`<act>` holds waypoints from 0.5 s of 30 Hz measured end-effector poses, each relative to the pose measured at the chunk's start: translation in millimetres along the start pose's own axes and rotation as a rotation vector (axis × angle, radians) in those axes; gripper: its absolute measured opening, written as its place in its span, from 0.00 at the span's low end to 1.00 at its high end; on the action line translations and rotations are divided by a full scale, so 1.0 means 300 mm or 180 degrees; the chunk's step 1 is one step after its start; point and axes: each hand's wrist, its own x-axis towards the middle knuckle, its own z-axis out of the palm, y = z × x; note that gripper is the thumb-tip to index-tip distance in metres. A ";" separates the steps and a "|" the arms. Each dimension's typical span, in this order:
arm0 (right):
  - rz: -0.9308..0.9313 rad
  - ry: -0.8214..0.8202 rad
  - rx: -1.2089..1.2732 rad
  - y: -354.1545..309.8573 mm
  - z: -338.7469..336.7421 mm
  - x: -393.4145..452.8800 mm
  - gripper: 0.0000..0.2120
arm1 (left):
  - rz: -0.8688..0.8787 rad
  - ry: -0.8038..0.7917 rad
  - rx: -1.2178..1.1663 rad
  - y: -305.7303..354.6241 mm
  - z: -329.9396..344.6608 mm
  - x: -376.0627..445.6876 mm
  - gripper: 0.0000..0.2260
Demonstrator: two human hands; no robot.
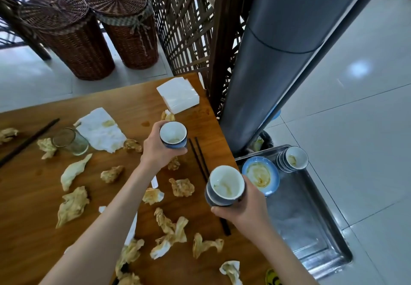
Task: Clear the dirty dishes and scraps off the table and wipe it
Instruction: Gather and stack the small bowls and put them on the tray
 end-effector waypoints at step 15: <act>0.0038 0.0053 0.0047 0.024 -0.007 -0.001 0.30 | -0.0120 0.0156 -0.0202 -0.033 0.024 0.010 0.39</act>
